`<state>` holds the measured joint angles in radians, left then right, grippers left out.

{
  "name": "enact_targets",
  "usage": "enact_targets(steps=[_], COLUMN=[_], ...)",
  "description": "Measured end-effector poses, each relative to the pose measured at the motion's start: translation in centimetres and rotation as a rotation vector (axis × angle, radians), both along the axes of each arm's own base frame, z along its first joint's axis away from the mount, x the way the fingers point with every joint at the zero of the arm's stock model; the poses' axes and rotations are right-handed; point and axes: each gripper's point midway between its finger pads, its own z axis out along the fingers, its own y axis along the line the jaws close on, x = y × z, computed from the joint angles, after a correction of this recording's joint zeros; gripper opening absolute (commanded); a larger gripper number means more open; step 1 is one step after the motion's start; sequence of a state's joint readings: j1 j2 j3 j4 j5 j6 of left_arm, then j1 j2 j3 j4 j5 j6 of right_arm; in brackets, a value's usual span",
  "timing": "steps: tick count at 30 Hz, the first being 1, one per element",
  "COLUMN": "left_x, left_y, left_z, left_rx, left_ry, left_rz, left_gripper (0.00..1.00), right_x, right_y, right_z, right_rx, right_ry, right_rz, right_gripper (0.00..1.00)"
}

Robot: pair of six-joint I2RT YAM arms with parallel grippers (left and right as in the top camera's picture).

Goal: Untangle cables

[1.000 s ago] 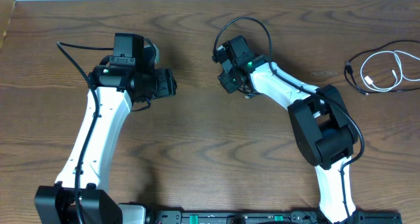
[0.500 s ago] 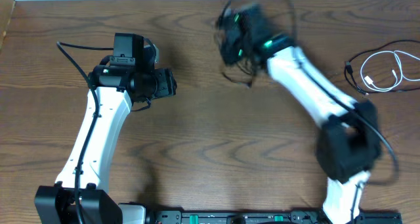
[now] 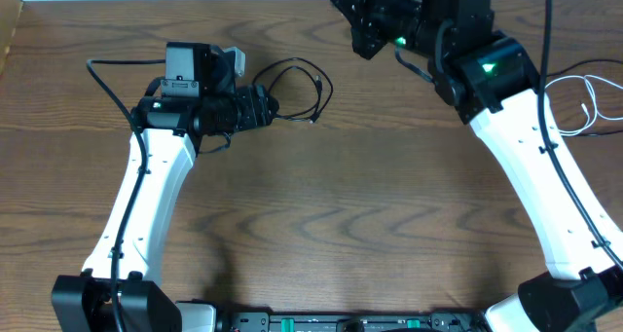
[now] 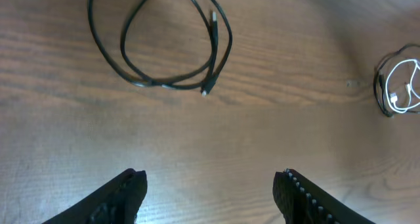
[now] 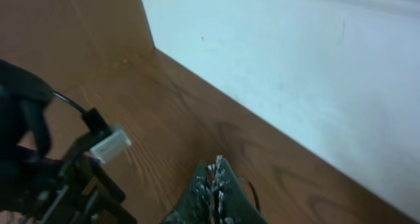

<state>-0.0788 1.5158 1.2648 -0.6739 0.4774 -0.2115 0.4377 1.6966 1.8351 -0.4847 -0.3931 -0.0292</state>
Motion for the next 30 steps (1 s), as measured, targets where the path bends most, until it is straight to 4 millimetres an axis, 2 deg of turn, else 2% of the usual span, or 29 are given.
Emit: enact_targets(steps=[2,6,9,10,13,14,16,19,22,26,30], left_x=[-0.5,-1.3,-1.0,-0.7,0.8,1.8,3.5,6.0,7.6,8.8,9.2], left_y=[0.3,1.7,2.7,2.9,3.1,3.1,3.1,3.1,3.0,3.5,4.2], left_z=[-0.4,-1.7,-2.6,-2.9,-3.7,-4.2,-4.7,-5.5,-7.0,-9.8,-13.2], left_rx=[0.013,0.093,0.138,0.148,0.16,0.158,0.156,0.152,0.15,0.183,0.227], left_ry=[0.03,0.085,0.102,0.107,0.085,0.071,0.032,-0.028,-0.047,-0.03,0.014], left_rz=[0.009,0.052,0.092,0.105,0.127,0.137,0.147,0.159,0.165,0.183,0.201], left_gripper=[0.67,0.67,0.67,0.67,0.67,0.67,0.67,0.67,0.67,0.67,0.67], right_x=[0.4,1.2,2.2,2.4,3.2,3.4,3.5,4.0,4.3,4.2,4.0], right_y=[-0.3,-0.5,-0.4,-0.3,-0.2,-0.5,-1.3,-3.1,-5.7,-10.8,-14.3], right_z=[-1.4,-5.1,-9.2,-10.4,-14.7,-16.7,-18.4,-19.0,-19.7,-21.2,-22.0], right_rx=[-0.027,-0.085,-0.14,-0.153,-0.204,-0.229,-0.264,-0.291,-0.311,-0.336,-0.349], right_ry=[0.036,0.13,0.222,0.247,0.335,0.377,0.419,0.444,0.491,0.599,0.668], right_rz=[-0.024,-0.057,-0.071,-0.073,-0.084,-0.103,-0.144,-0.217,-0.286,-0.401,-0.477], right_gripper=[0.13,0.15,0.15,0.16,0.3,0.31,0.32,0.32,0.32,0.32,0.29])
